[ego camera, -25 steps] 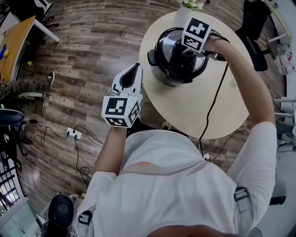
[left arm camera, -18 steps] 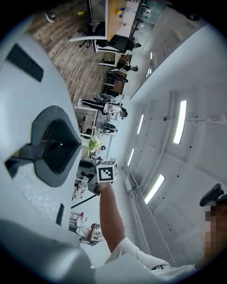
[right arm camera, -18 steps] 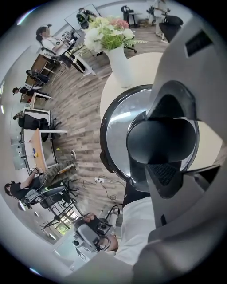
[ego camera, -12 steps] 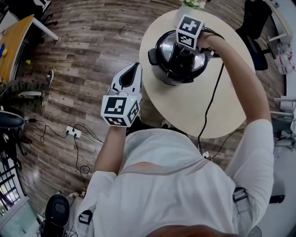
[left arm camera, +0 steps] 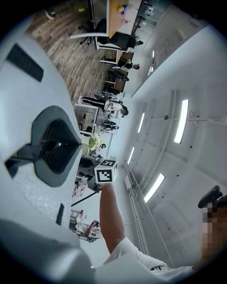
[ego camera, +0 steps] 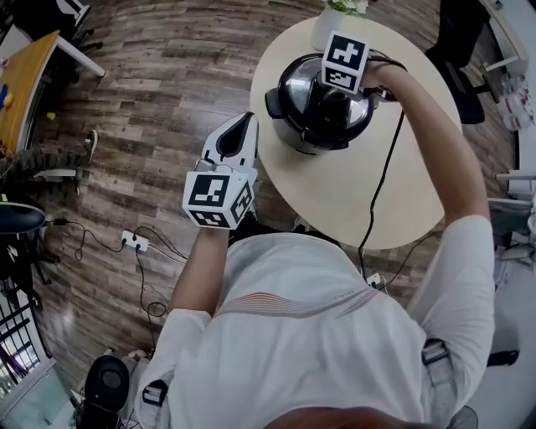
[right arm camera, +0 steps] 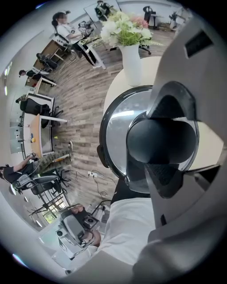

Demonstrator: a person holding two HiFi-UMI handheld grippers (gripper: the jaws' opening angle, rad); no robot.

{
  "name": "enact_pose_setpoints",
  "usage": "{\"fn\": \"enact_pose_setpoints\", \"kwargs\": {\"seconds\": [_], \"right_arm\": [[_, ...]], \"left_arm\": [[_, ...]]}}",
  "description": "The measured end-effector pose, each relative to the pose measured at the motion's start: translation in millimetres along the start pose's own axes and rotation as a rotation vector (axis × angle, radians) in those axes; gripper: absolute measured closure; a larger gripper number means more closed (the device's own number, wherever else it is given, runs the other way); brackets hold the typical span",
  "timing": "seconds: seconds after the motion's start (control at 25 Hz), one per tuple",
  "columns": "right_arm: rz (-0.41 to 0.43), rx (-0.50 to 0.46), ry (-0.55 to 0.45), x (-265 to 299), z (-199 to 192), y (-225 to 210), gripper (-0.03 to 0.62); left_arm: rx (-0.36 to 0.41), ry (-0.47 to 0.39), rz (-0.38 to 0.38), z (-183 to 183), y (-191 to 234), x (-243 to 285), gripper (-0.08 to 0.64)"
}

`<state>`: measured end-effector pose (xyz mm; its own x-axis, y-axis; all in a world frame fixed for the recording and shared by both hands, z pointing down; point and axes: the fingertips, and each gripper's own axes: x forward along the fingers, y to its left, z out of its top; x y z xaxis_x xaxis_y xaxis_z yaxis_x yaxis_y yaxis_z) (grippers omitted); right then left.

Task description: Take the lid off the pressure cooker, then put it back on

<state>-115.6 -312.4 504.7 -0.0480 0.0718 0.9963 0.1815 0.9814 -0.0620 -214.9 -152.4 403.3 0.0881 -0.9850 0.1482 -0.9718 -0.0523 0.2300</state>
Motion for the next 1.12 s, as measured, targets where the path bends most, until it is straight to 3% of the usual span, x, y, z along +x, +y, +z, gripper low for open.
{"fn": "enact_pose_setpoints", "kwargs": {"seconds": [0.56, 0.84, 0.96, 1.12], "right_arm": [[-0.005, -0.468, 0.099, 2, -4, 10, 0.311], [-0.013, -0.427, 0.082, 2, -3, 9, 0.31], [-0.041, -0.403, 0.051, 0, -4, 5, 0.278], [-0.098, -0.352, -0.116, -21, 0, 10, 0.276]], "left_arm": [[-0.02, 0.01, 0.001, -2, 4, 1, 0.555], [-0.023, 0.016, 0.007, -3, 7, 2, 0.555], [-0.018, 0.012, -0.004, -1, 4, 5, 0.554], [-0.014, 0.002, -0.017, 4, 3, 8, 0.555]]}}
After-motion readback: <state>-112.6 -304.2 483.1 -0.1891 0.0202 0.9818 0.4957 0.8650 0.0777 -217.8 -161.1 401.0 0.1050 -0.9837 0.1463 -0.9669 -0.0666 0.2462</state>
